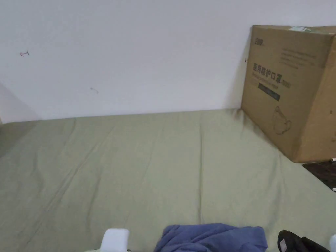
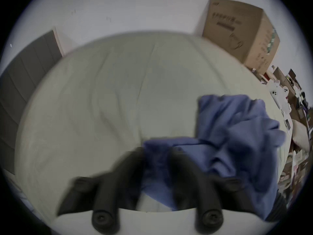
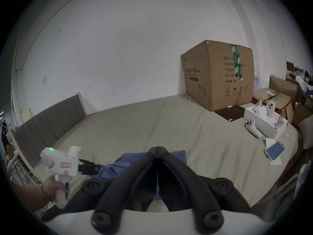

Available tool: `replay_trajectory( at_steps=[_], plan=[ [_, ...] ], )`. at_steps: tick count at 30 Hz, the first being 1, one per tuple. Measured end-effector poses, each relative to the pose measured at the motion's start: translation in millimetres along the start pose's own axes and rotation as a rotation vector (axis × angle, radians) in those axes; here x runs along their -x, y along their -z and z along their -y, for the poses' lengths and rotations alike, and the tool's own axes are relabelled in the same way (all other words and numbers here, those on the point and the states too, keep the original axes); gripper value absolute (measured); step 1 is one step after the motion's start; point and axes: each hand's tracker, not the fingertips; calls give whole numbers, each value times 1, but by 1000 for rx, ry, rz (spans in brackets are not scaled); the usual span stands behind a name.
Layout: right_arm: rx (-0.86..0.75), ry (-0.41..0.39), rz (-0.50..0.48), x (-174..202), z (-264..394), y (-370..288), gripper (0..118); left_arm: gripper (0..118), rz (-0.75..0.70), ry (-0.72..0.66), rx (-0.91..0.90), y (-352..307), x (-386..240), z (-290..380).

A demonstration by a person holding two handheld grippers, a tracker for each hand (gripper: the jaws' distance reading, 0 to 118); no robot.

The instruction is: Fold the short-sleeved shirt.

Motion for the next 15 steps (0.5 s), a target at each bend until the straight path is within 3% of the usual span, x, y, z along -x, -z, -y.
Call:
replay_trajectory(
  at_steps=[3, 6, 7, 8, 9, 10, 11, 13, 15],
  plan=[
    [139, 32, -56, -19, -9, 33, 0, 0, 164, -121, -77, -23, 0, 5],
    [331, 54, -120, -40, -27, 84, 3, 0, 125, -156, -194, -52, 9, 10],
    [415, 80, -155, -46, -32, 103, 32, 0, 126, -170, -219, -58, 12, 11],
    [506, 89, -162, -50, -34, 127, 73, 0, 142, -183, -237, -68, 17, 10],
    [548, 115, -168, -54, -35, 143, 105, 0, 153, -186, -245, -73, 20, 11],
    [562, 105, -153, -57, -35, 161, 118, 0, 143, -189, -257, -77, 22, 12],
    [560, 84, -81, -59, -31, 179, 118, 0, 123, -193, -263, -82, 23, 12],
    [636, 69, -39, -55, -33, 206, 118, 0, 140, -206, -255, -86, 29, 13],
    [701, 6, 10, -56, -25, 235, 114, 0, 133, -217, -244, -88, 32, 15]
  ],
)
